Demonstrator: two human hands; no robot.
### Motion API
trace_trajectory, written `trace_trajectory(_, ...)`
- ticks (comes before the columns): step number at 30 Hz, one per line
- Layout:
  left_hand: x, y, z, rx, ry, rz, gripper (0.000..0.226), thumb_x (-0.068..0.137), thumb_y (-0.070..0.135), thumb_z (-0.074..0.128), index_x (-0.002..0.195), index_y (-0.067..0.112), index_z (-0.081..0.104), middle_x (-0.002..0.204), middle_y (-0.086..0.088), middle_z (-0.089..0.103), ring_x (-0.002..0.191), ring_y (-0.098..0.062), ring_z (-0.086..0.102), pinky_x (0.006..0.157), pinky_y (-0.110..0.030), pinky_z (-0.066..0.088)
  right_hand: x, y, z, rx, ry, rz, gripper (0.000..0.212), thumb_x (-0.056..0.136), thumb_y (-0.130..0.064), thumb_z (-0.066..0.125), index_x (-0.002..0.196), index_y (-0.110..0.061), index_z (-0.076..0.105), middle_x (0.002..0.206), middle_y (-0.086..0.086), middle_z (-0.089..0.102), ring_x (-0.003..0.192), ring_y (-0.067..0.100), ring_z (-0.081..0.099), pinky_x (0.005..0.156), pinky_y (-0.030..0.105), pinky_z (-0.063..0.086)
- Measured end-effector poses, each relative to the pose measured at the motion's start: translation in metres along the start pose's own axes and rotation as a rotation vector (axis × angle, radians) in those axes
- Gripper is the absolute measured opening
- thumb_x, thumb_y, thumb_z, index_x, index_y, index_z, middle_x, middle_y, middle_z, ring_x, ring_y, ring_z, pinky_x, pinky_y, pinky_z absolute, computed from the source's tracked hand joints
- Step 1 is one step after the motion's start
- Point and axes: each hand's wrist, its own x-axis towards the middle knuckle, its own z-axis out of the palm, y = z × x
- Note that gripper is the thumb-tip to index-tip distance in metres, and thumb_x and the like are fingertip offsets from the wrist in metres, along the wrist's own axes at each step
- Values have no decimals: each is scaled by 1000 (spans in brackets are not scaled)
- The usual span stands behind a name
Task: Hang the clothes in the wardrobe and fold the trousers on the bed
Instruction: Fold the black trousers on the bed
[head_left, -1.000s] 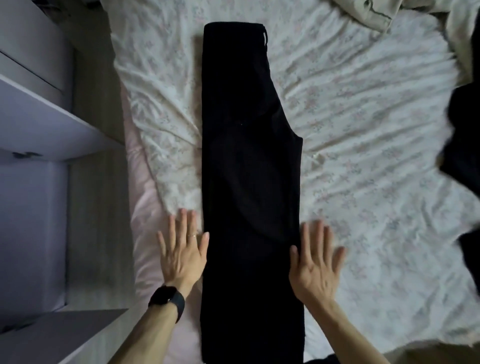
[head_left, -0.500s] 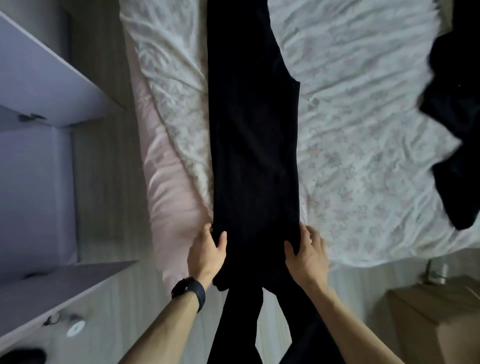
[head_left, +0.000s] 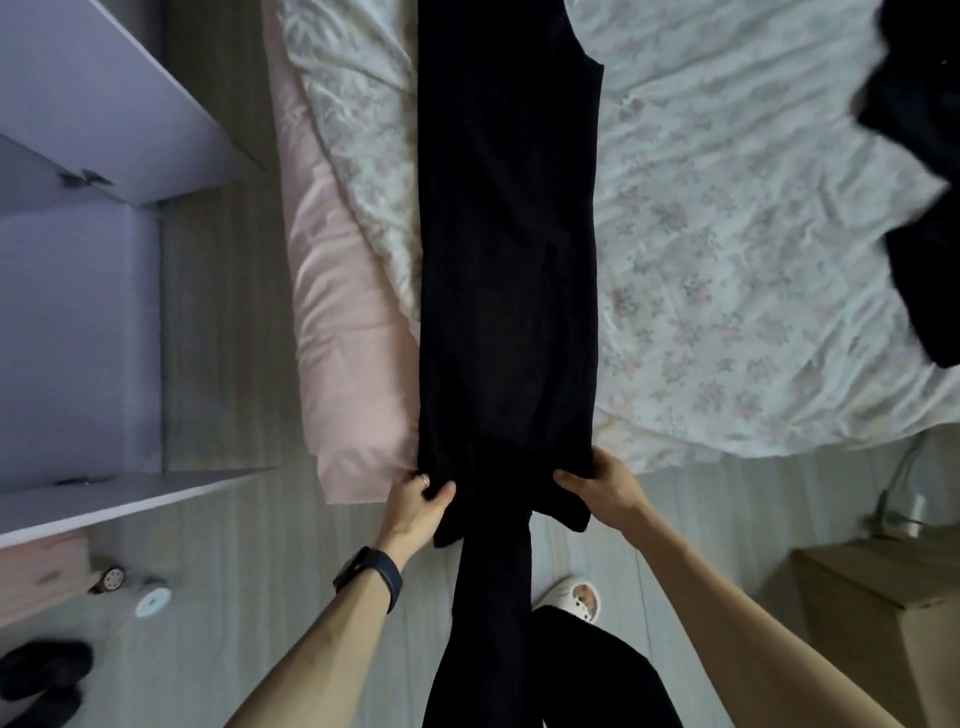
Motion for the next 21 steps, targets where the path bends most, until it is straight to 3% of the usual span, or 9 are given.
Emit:
trace_trajectory(2,8,0,3,100,196,51,34,98,31,62,100,-3,64,118,-12,57,110,-31,57,97,-37,47,2,17,5,-26,31,-20,34,94,-27,69,126,-16,61,114,4,70,104,24,66,92,39,54)
trace_trajectory(4,10,-3,12,95,293,84,34,98,30,62,95,-3,62,116,-15,57,108,-34,56,94,-36,45,3,40,12,-39,67,-58,31,96,-28,66,125,-16,60,112,3,70,102,25,67,89,41,55)
trace_trajectory(7,14,-12,18,-1,222,54,42,97,35,64,122,2,65,128,-12,64,118,-30,61,100,-34,47,8,59,20,7,77,-95,28,96,-31,66,121,-19,62,107,-1,71,99,21,68,85,37,54)
trace_trajectory(13,14,-32,11,-146,82,111,22,98,37,62,94,15,67,101,4,71,100,-21,67,93,-38,53,8,74,34,63,57,-93,31,99,-35,61,124,-17,67,107,2,73,97,22,68,82,34,54)
trace_trajectory(17,-17,-42,1,-285,52,132,20,103,30,55,112,17,66,113,5,71,106,-13,66,92,-27,51,-24,84,28,217,20,-68,32,97,-41,64,122,-21,67,106,-6,75,93,10,72,73,18,54)
trace_trajectory(21,-67,-40,-17,-292,-118,80,18,100,24,62,115,14,64,113,-1,72,106,-17,68,94,-34,54,-85,91,25,416,29,0,30,96,-27,68,122,-12,65,104,2,76,90,16,75,73,28,59)
